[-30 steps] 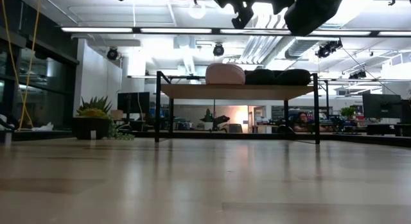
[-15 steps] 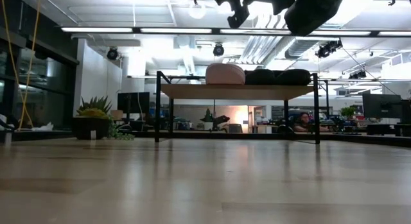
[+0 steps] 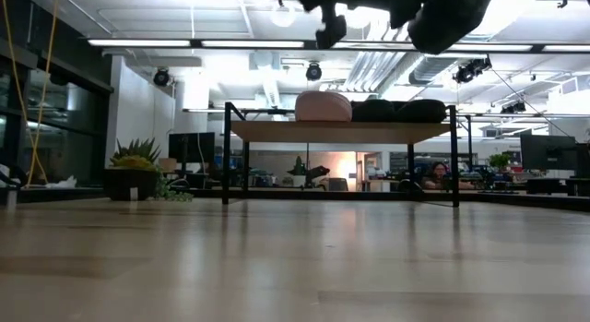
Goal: Pick and place slides into the shelf
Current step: Put the pink slipper on the shelf
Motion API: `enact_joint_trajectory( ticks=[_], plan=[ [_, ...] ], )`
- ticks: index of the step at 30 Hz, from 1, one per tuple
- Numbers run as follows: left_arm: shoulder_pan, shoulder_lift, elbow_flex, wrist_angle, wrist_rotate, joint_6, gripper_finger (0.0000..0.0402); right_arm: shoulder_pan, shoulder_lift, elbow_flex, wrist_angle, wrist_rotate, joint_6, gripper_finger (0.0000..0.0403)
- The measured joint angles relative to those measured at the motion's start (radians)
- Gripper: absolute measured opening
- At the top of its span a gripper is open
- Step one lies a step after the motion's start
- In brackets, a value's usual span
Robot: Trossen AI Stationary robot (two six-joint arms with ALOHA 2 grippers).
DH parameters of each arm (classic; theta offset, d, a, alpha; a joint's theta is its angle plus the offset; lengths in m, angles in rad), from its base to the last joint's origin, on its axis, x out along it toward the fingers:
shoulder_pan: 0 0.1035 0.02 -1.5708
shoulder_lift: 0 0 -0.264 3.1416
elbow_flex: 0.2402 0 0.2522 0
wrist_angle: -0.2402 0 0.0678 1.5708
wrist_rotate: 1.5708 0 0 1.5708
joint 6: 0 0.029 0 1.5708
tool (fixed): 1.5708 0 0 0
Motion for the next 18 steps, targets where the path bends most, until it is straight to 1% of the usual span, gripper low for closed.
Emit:
enact_joint_trajectory(
  ticks=[6, 7, 10, 14, 18],
  plan=[
    [0.000, 0.000, 0.000, -0.191, 0.000, -0.151, 0.0207, -0.039, 0.000, -0.051, -0.085, 0.001, 0.153, 0.0007],
    [0.000, -0.001, -0.004, -0.195, 0.000, -0.172, 0.0207, -0.045, 0.000, -0.065, -0.088, 0.001, 0.187, 0.0007],
    [0.000, -0.002, -0.030, -0.196, 0.017, -0.173, 0.0208, -0.064, 0.000, -0.094, -0.075, 0.000, 0.276, 0.0007],
    [0.000, -0.002, -0.080, -0.195, 0.049, -0.159, 0.0213, -0.087, 0.000, -0.113, -0.077, -0.063, 0.427, 0.0007],
    [0.001, -0.002, -0.166, -0.196, 0.025, -0.153, 0.0217, -0.075, 0.000, -0.113, -0.080, -0.065, 0.452, 0.0007]
  ],
)
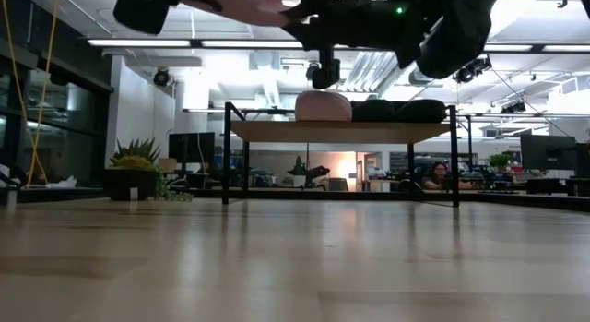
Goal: Pick and place slides into the shelf
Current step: Put the pink slipper on the shelf
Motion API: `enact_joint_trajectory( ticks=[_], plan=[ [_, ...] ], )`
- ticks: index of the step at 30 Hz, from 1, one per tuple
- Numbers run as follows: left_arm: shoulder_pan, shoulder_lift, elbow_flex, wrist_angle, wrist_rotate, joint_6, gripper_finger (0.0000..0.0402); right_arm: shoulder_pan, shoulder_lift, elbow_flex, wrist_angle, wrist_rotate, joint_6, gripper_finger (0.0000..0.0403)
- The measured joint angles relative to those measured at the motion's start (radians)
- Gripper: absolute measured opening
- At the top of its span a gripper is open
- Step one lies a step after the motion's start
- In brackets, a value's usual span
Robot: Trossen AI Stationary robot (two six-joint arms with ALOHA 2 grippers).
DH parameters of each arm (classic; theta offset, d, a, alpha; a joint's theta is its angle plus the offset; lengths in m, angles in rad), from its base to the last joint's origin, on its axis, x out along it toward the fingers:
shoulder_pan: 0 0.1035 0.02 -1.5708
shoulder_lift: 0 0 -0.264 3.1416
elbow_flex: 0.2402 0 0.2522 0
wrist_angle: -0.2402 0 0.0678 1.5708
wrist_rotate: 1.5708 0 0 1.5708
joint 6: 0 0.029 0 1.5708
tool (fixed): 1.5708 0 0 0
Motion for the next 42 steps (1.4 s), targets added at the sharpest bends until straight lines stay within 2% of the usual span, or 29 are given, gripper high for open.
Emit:
enact_joint_trajectory(
  ticks=[8, 21, 29, 42],
  plan=[
    [0.000, 0.000, -0.056, 0.000, -0.025, 0.033, 0.0225, 0.031, 0.000, 0.000, -0.001, -0.004, 0.006, 0.0007],
    [0.034, 0.000, 0.045, 0.001, -0.028, 0.184, 0.0225, 0.034, 0.000, 0.000, -0.008, -0.038, 0.047, 0.0007],
    [0.092, 0.000, 0.052, 0.001, -0.029, 0.225, 0.0225, 0.044, 0.000, 0.001, 0.000, -0.038, 0.047, 0.0007],
    [0.092, 0.001, 0.053, 0.001, -0.032, 0.279, 0.0225, 0.058, 0.001, 0.001, 0.019, -0.073, 0.066, 0.0007]
  ],
)
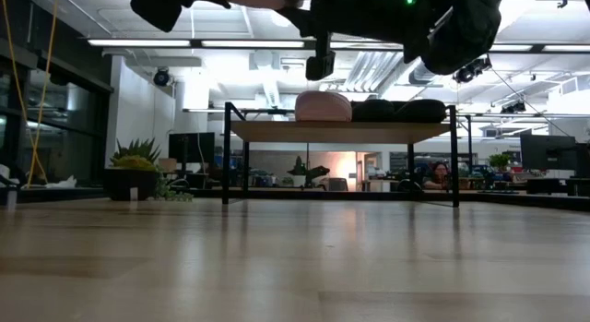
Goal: Pick and place slides into the shelf
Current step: Put the pink slipper on the shelf
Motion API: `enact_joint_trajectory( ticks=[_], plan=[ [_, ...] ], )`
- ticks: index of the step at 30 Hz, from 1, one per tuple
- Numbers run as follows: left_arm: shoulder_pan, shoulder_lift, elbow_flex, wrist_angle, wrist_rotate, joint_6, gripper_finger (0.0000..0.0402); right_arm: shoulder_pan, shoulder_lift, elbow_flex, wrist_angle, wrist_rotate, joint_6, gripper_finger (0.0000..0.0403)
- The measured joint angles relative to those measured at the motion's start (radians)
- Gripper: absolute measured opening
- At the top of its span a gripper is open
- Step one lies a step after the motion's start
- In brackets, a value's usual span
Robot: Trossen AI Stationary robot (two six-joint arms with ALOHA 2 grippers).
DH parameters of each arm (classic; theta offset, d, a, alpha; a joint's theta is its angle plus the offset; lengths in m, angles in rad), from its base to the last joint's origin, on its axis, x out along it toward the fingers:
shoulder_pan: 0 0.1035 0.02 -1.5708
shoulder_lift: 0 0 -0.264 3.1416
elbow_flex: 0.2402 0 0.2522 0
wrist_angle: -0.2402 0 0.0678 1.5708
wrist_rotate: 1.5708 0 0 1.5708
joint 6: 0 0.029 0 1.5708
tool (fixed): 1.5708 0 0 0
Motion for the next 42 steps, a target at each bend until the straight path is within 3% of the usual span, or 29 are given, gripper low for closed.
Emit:
enact_joint_trajectory(
  ticks=[11, 20, 24, 31, 42],
  plan=[
    [0.034, 0.000, 0.000, 0.042, 0.002, -0.004, 0.0225, 0.019, 0.000, 0.000, 0.026, -0.009, 0.001, 0.0007],
    [0.045, 0.000, 0.001, 0.113, 0.001, 0.087, 0.0223, 0.044, 0.001, 0.038, -0.017, -0.042, -0.024, 0.0007],
    [0.045, -0.001, 0.001, 0.114, -0.001, 0.082, 0.0190, 0.047, 0.001, 0.056, -0.041, -0.039, -0.061, 0.0007],
    [0.045, -0.001, 0.001, 0.116, -0.007, 0.076, 0.0071, 0.045, 0.002, 0.057, -0.060, -0.011, -0.108, 0.0007],
    [0.036, -0.001, 0.001, 0.113, 0.010, 0.030, 0.0065, 0.045, 0.002, 0.060, -0.075, -0.008, -0.265, 0.0054]
  ],
)
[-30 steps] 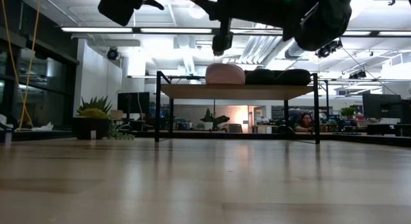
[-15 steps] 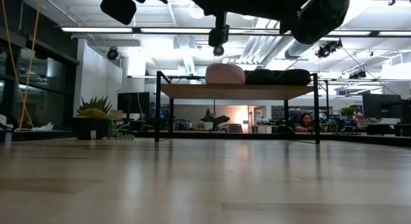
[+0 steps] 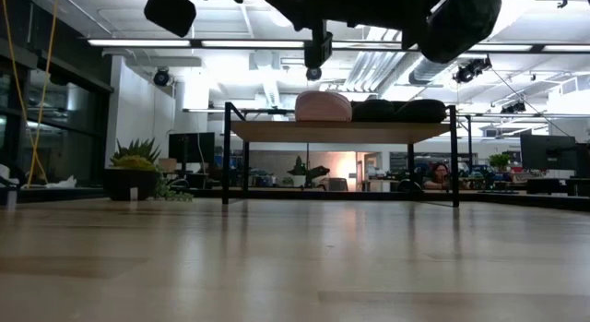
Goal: Pick and place slides into the shelf
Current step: Put the pink slipper on the shelf
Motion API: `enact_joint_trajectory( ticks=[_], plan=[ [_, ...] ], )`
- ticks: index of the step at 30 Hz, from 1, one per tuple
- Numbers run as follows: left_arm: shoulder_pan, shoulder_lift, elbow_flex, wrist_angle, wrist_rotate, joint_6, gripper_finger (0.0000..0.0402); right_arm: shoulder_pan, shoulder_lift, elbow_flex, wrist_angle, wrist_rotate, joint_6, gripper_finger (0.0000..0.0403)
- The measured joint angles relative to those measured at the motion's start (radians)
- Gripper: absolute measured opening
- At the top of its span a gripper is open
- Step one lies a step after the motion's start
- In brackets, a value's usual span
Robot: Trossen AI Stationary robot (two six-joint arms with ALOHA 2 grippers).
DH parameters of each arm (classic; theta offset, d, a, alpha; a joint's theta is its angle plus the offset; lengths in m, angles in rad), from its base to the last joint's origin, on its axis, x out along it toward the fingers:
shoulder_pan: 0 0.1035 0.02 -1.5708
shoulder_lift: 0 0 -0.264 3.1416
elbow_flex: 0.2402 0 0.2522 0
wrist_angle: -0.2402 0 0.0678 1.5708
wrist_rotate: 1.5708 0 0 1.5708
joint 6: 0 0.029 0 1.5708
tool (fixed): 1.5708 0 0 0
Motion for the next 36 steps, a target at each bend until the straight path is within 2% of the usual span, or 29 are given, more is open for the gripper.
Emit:
enact_joint_trajectory(
  ticks=[5, 20, 24, 36],
  plan=[
    [-0.038, 0.000, -0.001, -0.009, 0.012, -0.016, 0.0064, -0.017, -0.001, 0.000, -0.036, -0.076, -0.016, 0.0079],
    [-0.198, 0.002, -0.002, -0.079, 0.065, -0.145, 0.0063, -0.087, -0.010, 0.003, -0.111, -0.540, 0.117, 0.0156],
    [-0.221, 0.002, -0.001, -0.111, 0.082, -0.199, 0.0063, -0.094, -0.040, 0.002, -0.169, -0.595, 0.120, 0.0162],
    [-0.320, 0.002, -0.001, -0.110, 0.159, -0.249, 0.0062, -0.095, -0.172, 0.002, -0.511, -0.692, 0.117, 0.0163]
  ],
)
